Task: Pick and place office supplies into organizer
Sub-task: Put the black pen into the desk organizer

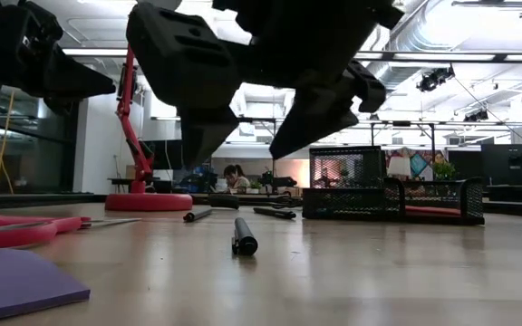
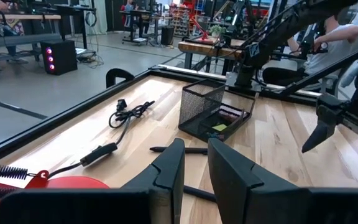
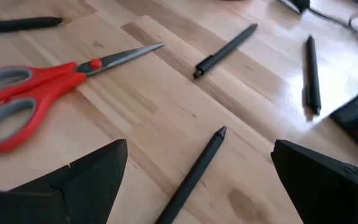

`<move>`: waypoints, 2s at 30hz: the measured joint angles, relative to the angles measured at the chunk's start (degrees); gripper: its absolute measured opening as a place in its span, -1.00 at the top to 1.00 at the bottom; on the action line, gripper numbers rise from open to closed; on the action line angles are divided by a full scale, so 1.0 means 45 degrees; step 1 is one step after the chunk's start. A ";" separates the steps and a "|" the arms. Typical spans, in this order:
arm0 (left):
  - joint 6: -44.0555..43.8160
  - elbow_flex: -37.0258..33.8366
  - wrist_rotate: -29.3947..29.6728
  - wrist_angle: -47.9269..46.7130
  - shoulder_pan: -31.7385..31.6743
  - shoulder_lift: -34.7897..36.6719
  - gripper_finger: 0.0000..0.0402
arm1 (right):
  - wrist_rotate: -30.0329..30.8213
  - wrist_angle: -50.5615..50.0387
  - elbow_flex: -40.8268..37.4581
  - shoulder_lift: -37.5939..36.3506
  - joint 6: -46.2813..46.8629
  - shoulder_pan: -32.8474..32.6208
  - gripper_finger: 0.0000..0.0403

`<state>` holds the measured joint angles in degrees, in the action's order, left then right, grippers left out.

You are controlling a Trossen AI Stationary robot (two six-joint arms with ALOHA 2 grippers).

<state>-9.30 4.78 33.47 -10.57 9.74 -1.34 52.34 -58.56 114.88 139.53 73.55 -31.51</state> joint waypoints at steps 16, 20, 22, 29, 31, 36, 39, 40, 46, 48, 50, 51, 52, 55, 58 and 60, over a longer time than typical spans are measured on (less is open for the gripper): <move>0.0000 0.0000 0.0000 -0.0005 0.0005 0.0000 0.69 | 0.0228 0.1173 -0.1364 0.0067 0.3659 -0.0117 -0.93; -0.0001 0.0004 0.0004 -0.0005 0.0005 0.0000 0.69 | 0.0418 0.2196 -0.1915 0.0064 0.3408 -0.0113 -0.93; 0.0000 0.0000 0.0000 -0.0005 0.0005 0.0000 0.69 | 0.0571 0.2713 -0.2124 0.0067 0.3229 -0.0141 -0.93; -0.0003 0.0000 0.0002 -0.0005 0.0005 0.0000 0.69 | 0.0977 0.3853 -0.2610 0.0057 0.2441 -0.0175 -0.93; -0.0003 0.0000 0.0003 -0.0005 0.0005 -0.0002 0.69 | 0.0981 0.3834 -0.2610 0.0057 0.2309 -0.0170 -0.93; -0.0001 0.0001 0.0001 -0.0005 0.0005 0.0000 0.69 | 0.1074 0.3838 -0.2610 0.0090 0.2217 -0.0175 -0.93; -0.0004 0.0001 0.0001 -0.0005 0.0005 0.0000 0.69 | 0.1164 0.3893 -0.2610 0.0232 0.2217 -0.0170 -0.93; 0.0000 0.0000 0.0001 -0.0005 0.0005 0.0000 0.69 | 0.1114 0.3941 -0.2610 0.0292 0.2216 -0.0170 -0.93; -0.0003 0.0003 0.0003 -0.0002 0.0005 0.0000 0.69 | 0.0991 0.3795 -0.2605 0.0329 0.2212 -0.0170 -0.93; -0.0002 0.0000 0.0001 -0.0008 0.0005 0.0000 0.69 | 0.0992 0.3787 -0.2605 0.0329 0.2212 -0.0165 -0.93; -0.0005 0.0000 0.0002 -0.0005 0.0005 0.0000 0.69 | 0.0760 0.3749 -0.2605 0.0329 0.2217 -0.0161 -0.93; -0.0005 0.0005 0.0005 -0.0005 0.0005 0.0000 0.69 | 0.0608 0.3722 -0.2605 0.0337 0.2204 -0.0155 -0.91; -0.0005 0.0005 0.0000 -0.0005 0.0005 0.0000 0.69 | 0.0575 0.3713 -0.2605 0.0353 0.2198 -0.0148 -0.89; 0.0000 0.0002 0.0000 -0.0005 0.0005 0.0000 0.69 | 0.0323 0.3521 -0.2604 0.0353 0.2188 -0.0146 -0.80; -0.0005 0.0000 0.0000 -0.0005 0.0005 0.0000 0.69 | 0.0224 0.3429 -0.2591 0.0353 0.2212 -0.0168 -0.69; 0.0000 0.0000 0.0000 -0.0005 0.0005 0.0000 0.69 | 0.0219 0.3371 -0.2591 0.0353 0.2217 -0.0223 -0.62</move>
<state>-9.30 4.78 33.47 -10.59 9.76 -1.34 53.32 -43.39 103.22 141.12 83.53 -32.51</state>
